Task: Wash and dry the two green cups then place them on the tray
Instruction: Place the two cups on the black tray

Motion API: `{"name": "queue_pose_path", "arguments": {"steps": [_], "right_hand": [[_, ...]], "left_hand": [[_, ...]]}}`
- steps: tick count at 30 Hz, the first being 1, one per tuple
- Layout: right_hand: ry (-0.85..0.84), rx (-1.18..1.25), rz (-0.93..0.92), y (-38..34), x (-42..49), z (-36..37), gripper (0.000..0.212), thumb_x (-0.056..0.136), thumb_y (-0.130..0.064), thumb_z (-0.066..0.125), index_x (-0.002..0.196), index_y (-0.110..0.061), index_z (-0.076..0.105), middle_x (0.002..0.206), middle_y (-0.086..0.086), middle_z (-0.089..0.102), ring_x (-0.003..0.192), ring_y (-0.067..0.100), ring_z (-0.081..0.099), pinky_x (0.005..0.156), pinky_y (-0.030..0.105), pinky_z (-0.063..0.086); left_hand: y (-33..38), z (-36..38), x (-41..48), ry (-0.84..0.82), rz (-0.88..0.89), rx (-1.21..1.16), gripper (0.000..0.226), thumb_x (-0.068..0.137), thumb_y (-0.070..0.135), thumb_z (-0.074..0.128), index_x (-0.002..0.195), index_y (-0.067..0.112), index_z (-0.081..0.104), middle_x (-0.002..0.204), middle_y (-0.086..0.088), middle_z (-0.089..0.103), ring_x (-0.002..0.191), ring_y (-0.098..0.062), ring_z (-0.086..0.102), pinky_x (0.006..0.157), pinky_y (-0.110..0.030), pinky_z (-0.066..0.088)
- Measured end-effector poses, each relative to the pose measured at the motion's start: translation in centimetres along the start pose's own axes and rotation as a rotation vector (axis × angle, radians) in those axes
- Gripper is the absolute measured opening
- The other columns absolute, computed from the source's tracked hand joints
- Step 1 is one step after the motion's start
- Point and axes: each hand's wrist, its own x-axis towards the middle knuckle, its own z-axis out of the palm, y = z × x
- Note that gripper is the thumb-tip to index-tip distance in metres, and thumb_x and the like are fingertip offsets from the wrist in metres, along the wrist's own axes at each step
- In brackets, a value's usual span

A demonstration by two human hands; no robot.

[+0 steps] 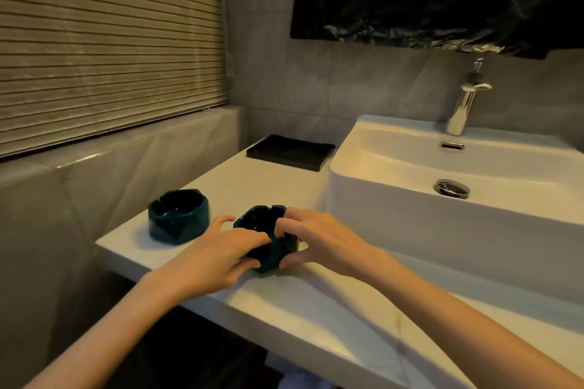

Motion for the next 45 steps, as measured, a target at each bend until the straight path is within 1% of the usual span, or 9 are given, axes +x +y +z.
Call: {"name": "queue_pose_path", "arguments": {"steps": [6,11,15,18,21,27,32,39,45], "right_hand": [[-0.016,0.045,0.018,1.3,0.2,0.4,0.028,0.084,-0.034,0.070,0.098,-0.018,0.052,0.102,-0.001,0.055,0.079,0.016,0.050,0.067,0.031,0.046],[-0.038,0.088,0.030,2.7,0.0,0.8,0.028,0.084,-0.034,0.070,0.099,-0.019,0.052,0.101,-0.005,0.052,0.076,0.013,0.047,0.066,0.029,0.044],[-0.074,0.151,0.020,3.7,-0.3,0.6,0.024,0.087,-0.032,0.068,0.101,-0.020,0.053,0.102,-0.009,0.050,0.076,0.009,0.046,0.065,0.024,0.042],[-0.121,0.193,0.036,4.2,-0.3,0.1,0.022,0.089,-0.032,0.065,0.104,-0.020,0.055,0.107,-0.008,0.051,0.079,0.012,0.051,0.068,0.029,0.045],[-0.151,0.260,0.052,4.5,-0.3,-0.2,0.019,0.090,-0.029,0.063,0.103,-0.018,0.055,0.108,-0.005,0.052,0.081,0.016,0.054,0.070,0.033,0.047],[-0.267,0.362,0.159,4.6,0.6,-1.0,0.017,0.089,-0.024,0.064,0.100,-0.013,0.058,0.109,0.000,0.055,0.088,0.021,0.057,0.074,0.036,0.048],[-0.415,0.408,0.317,3.5,1.5,-2.7,0.023,0.094,-0.019,0.056,0.114,-0.010,0.060,0.121,0.003,0.054,0.105,0.022,0.055,0.085,0.029,0.043],[-0.492,0.506,0.491,2.3,2.4,-4.4,0.033,0.096,-0.018,0.052,0.127,-0.008,0.057,0.131,0.007,0.055,0.119,0.023,0.052,0.097,0.026,0.037],[-0.360,0.508,0.505,2.3,4.0,-5.6,0.031,0.095,-0.021,0.052,0.125,-0.020,0.060,0.126,0.000,0.061,0.114,0.023,0.051,0.098,0.037,0.042]], "left_hand": [[-0.7,0.4,1.0,-0.030,-0.014,-0.088,0.030,0.092,0.032,0.052,0.122,0.035,0.050,0.113,0.021,0.058,0.108,0.000,0.050,0.113,-0.037,0.020],[-1.3,1.3,1.3,0.038,0.006,-0.199,0.041,0.084,0.049,0.042,0.120,0.035,0.056,0.105,0.022,0.061,0.100,0.005,0.049,0.106,-0.034,0.030],[-1.7,1.4,1.9,0.097,-0.009,-0.305,0.038,0.080,0.050,0.055,0.113,0.034,0.064,0.111,0.019,0.056,0.108,-0.001,0.050,0.096,-0.033,0.043],[-1.7,1.4,2.0,0.103,-0.110,-0.409,0.043,0.074,0.055,0.061,0.115,0.041,0.059,0.124,0.022,0.046,0.121,-0.002,0.040,0.101,-0.021,0.033],[-1.3,1.3,2.2,0.098,-0.239,-0.468,0.069,0.066,0.060,0.064,0.130,0.042,0.045,0.133,0.020,0.036,0.127,0.003,0.031,0.104,-0.015,0.026],[0.4,0.6,3.0,0.048,-0.509,-0.641,0.095,0.062,0.030,0.085,0.136,0.039,0.026,0.133,0.021,0.036,0.127,-0.001,0.036,0.108,-0.027,0.035],[2.0,-0.4,2.9,-0.088,-0.725,-0.651,0.103,0.069,0.037,0.079,0.149,0.029,0.013,0.151,0.011,0.026,0.138,-0.010,0.027,0.109,-0.033,0.034],[2.6,-3.1,3.7,-0.172,-0.825,-0.755,0.092,0.079,0.030,0.071,0.150,0.028,0.012,0.154,0.005,0.022,0.140,-0.017,0.025,0.113,-0.040,0.030],[0.3,-6.1,1.2,0.078,-1.054,-0.729,0.058,0.091,0.025,0.059,0.143,0.021,0.034,0.137,0.001,0.046,0.121,-0.014,0.048,0.100,-0.029,0.041]]}}
